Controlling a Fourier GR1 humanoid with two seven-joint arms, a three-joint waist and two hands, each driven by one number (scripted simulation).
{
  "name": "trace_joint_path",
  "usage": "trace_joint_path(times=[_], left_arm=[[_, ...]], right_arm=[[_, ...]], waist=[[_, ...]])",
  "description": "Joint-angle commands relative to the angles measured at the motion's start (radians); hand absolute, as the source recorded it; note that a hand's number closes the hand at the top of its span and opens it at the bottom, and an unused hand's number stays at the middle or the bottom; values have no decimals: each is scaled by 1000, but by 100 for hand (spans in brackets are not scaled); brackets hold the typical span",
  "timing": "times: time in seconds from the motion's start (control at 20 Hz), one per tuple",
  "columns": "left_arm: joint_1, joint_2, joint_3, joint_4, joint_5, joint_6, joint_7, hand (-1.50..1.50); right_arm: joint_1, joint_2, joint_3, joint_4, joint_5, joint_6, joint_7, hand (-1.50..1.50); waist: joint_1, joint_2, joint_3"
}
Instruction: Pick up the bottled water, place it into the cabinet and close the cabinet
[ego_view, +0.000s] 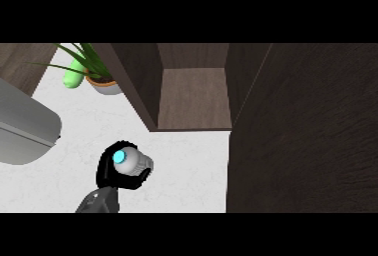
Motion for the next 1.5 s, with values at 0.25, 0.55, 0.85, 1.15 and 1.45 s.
trace_joint_path(times=[0.25,0.55,0.85,1.15,1.45], left_arm=[[-31,-18,-321,-213,252,152,163,150],[-114,-18,-452,-377,242,443,259,150],[-255,-18,-506,-411,302,591,408,150],[-390,-18,-630,-333,305,753,446,150],[-551,-18,-578,-163,382,830,480,150]], right_arm=[[-14,-8,-19,-81,-59,-12,71,-150],[12,-7,18,-139,-54,-10,102,-150],[5,4,-46,-49,-80,9,13,-150],[-39,4,-76,-91,-105,4,85,-150],[-64,-18,-181,6,-168,63,1,-150]], waist=[[5,-1,-3],[-4,2,-4],[-15,4,-3],[-19,11,-4],[-40,15,-3]])
